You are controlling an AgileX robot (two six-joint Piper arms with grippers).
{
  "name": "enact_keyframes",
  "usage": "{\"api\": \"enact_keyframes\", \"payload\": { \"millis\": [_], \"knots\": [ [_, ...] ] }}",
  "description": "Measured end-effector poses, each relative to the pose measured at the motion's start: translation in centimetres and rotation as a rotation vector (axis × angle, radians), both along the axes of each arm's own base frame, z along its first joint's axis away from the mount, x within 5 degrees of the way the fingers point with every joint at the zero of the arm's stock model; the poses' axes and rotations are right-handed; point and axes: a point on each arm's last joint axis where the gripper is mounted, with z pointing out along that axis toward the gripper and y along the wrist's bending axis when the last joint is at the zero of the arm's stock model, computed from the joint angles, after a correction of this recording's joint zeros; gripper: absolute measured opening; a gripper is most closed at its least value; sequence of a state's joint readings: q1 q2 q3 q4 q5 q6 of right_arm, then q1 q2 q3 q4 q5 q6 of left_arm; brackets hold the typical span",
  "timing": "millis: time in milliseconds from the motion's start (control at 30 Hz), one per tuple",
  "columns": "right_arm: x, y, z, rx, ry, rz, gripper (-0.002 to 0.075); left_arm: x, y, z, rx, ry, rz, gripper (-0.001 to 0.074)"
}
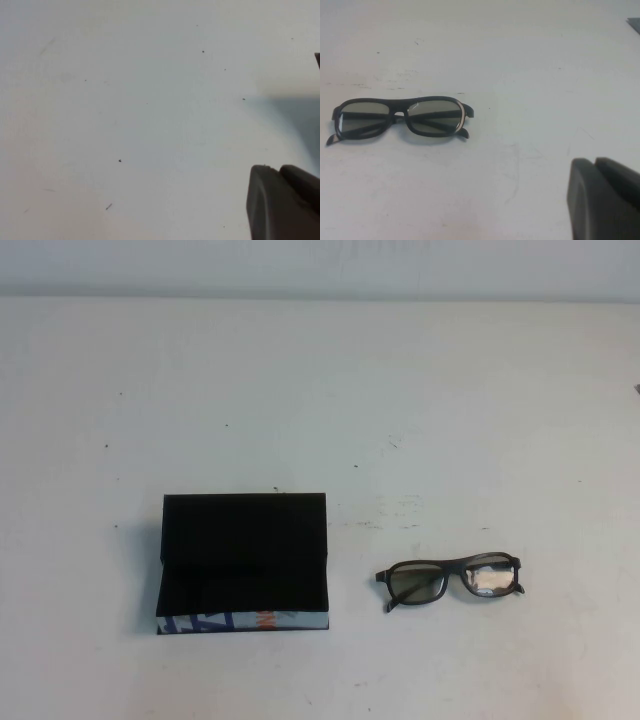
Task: Return glasses to glasses case
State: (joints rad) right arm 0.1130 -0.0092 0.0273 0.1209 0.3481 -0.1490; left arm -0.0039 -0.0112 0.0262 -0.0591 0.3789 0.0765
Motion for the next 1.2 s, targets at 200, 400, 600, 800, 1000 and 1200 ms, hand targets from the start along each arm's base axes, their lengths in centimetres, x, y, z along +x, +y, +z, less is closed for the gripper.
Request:
{"api": "enact_keyframes", "payload": {
  "millis": [200,400,600,800,1000,1200],
  "knots": [
    [0.00,0.00,0.00,0.000,0.000,0.000,-0.0013,0.00,0.00,0.00,0.000,0.000,0.000,-0.0001],
    [0.00,0.00,0.00,0.000,0.000,0.000,-0.0013,0.00,0.00,0.00,0.000,0.000,0.000,-0.0001],
    [0.00,0.00,0.00,0.000,0.000,0.000,-0.0013,0.00,0.00,0.00,0.000,0.000,0.000,-0.0001],
    [0.00,0.00,0.00,0.000,0.000,0.000,-0.0013,0.00,0.00,0.00,0.000,0.000,0.000,-0.0001],
    [0.00,0.02,0.01,0.008,0.001,0.001,-0.0013,0.00,0.00,0.00,0.000,0.000,0.000,-0.0001],
    [0.13,0.19,0.68,0.131,-0.053,-0.009,-0.0013,0.00,0.00,0.00,0.000,0.000,0.000,-0.0001]
  ]
}}
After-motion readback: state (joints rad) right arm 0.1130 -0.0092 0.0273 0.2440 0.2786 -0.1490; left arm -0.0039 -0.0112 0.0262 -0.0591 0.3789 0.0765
